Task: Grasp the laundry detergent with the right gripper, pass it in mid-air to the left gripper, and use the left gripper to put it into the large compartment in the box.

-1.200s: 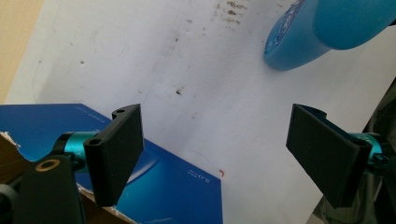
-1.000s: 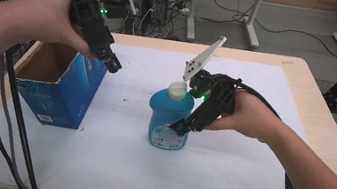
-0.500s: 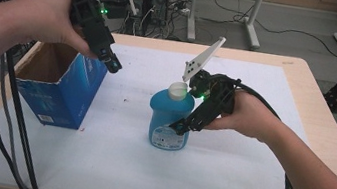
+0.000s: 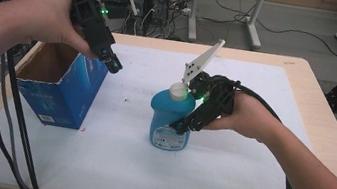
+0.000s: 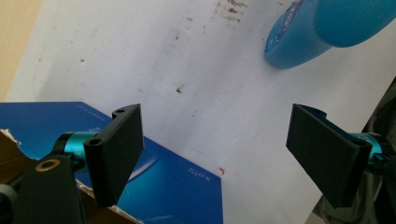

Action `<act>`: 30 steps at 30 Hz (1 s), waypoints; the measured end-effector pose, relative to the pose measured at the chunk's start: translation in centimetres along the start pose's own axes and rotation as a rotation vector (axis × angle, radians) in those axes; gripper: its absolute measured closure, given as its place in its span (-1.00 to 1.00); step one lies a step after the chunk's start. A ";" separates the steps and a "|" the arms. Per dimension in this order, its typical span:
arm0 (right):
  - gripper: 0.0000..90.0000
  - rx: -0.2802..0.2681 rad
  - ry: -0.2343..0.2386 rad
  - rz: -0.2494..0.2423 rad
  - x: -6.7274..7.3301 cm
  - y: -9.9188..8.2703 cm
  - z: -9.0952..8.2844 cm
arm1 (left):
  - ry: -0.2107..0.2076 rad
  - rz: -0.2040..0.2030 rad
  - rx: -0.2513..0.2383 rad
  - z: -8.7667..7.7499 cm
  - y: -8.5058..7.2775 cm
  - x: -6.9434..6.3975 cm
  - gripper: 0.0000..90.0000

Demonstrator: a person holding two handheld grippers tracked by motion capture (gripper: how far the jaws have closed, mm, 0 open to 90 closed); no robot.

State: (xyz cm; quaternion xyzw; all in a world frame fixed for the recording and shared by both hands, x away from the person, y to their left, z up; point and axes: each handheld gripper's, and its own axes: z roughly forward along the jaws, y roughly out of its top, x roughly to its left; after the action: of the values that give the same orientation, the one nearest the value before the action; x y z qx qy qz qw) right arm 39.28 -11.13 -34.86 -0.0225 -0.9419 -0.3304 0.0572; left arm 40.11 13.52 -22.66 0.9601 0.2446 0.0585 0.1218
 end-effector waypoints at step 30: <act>0.01 -0.046 -0.012 -0.024 0.3 -0.2 -1.7 | -0.005 0.070 -0.030 -1.3 0.5 -0.8 -0.57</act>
State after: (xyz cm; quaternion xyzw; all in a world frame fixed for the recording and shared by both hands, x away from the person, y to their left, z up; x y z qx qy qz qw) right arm 39.09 -12.32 -33.65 -0.0145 -0.9345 -0.3525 0.0471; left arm 39.42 13.01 -21.31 0.9663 0.2097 0.0639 0.1349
